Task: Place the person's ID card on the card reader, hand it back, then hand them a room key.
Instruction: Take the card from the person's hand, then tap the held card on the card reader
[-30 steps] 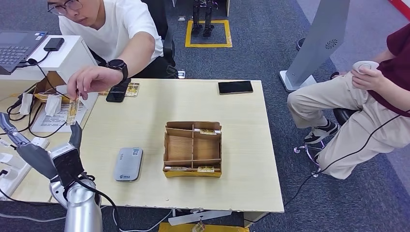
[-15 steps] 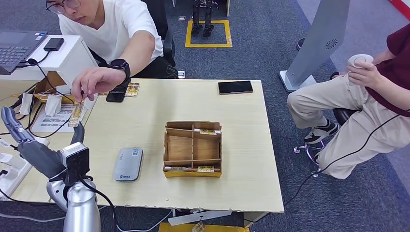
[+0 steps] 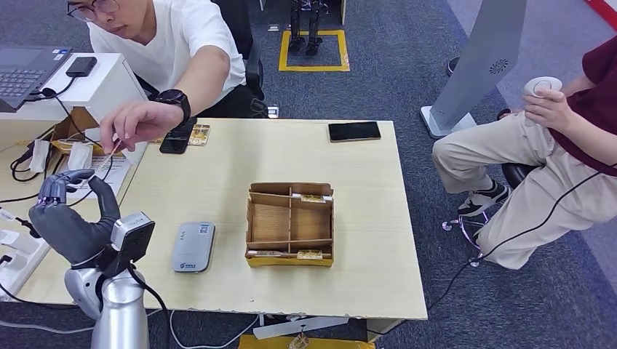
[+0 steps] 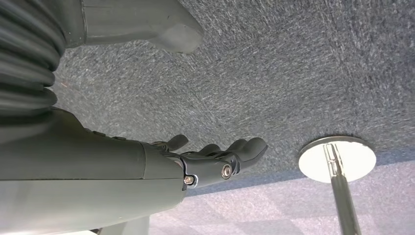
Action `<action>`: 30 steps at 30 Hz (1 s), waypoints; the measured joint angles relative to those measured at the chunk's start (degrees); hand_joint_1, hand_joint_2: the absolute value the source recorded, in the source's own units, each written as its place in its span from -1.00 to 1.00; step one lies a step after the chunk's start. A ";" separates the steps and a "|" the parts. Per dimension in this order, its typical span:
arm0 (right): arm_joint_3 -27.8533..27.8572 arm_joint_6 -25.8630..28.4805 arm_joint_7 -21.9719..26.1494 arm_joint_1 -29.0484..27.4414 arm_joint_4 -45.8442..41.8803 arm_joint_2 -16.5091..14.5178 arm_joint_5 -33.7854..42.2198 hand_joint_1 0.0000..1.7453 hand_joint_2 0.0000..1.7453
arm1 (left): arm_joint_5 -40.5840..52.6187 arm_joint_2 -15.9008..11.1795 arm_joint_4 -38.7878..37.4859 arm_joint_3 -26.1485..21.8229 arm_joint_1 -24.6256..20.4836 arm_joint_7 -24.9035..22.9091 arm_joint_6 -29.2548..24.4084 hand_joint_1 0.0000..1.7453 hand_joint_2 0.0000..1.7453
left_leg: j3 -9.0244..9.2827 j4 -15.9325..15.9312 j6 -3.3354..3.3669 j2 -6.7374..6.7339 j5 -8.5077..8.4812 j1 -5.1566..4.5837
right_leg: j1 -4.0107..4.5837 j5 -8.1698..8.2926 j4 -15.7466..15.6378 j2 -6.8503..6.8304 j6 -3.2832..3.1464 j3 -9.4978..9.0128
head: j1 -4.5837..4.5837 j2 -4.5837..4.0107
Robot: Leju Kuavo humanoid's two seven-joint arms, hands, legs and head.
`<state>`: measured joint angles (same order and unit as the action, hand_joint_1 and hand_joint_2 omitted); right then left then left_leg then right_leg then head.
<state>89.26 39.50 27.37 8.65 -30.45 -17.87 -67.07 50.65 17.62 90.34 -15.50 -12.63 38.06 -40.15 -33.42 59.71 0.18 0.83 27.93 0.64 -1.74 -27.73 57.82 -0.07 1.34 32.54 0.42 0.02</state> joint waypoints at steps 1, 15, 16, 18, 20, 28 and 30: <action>0.00 0.00 0.08 0.00 0.11 0.04 -0.09 -1.00 1.00 | 0.71 0.01 0.34 0.00 -0.01 0.03 0.00 1.00 1.00 | 0.00 0.00 0.00 0.00 0.00 0.00 | 0.00 0.00 0.00 0.00 0.00 0.00 | 0.00 0.00; 0.00 -0.01 0.22 0.02 1.27 0.39 -0.26 -1.00 1.00 | 2.99 0.02 2.65 0.00 -0.08 0.28 0.00 1.00 1.00 | 0.00 0.00 0.00 0.00 0.00 0.00 | 0.00 0.00 0.00 0.00 0.00 0.00 | 0.00 0.00; 0.00 -0.01 0.20 0.01 1.31 0.39 -0.22 -1.00 1.00 | 2.84 0.02 2.66 0.00 -0.08 0.31 0.00 1.00 1.00 | 0.00 0.00 0.00 0.00 0.00 0.00 | 0.00 0.00 0.00 0.00 0.00 0.00 | 0.00 0.00; 0.00 -0.01 0.14 0.01 1.38 0.40 -0.14 -1.00 1.00 | 2.62 0.02 2.71 0.00 -0.08 0.34 0.00 1.00 1.00 | 0.00 0.00 0.00 0.00 0.00 0.00 | 0.00 0.00 0.00 0.00 0.00 0.00 | 0.01 0.00; 0.00 -0.01 0.03 0.01 1.45 0.41 -0.10 -1.00 1.00 | 2.83 0.02 2.83 0.00 -0.08 0.22 0.00 1.00 1.00 | 0.00 0.00 0.00 0.00 0.00 0.00 | 0.00 0.00 0.00 0.00 0.00 0.00 | 0.01 0.00; 0.00 -0.01 -0.24 -0.02 1.88 0.47 0.45 -1.00 1.00 | 6.87 0.00 3.93 -1.40 0.05 1.17 0.00 1.00 1.00 | -0.02 0.00 0.00 0.00 0.00 0.00 | 0.00 0.00 0.00 0.01 0.00 -0.01 | 0.01 0.00; 0.00 -0.01 -0.26 -0.04 1.99 0.51 0.67 -1.00 1.00 | 7.83 0.01 4.48 -2.67 0.20 1.50 0.00 1.00 1.00 | -0.02 0.00 0.00 0.00 0.00 0.00 | 0.00 0.00 0.00 0.00 0.00 0.00 | 0.01 0.00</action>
<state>89.26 39.50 27.11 8.61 -28.46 -17.37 -66.40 58.48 17.63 94.82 -18.16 -12.43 39.56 -40.15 -33.44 59.71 0.18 0.83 27.93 0.64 -1.74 -27.74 57.83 -0.06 1.34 32.53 0.43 0.02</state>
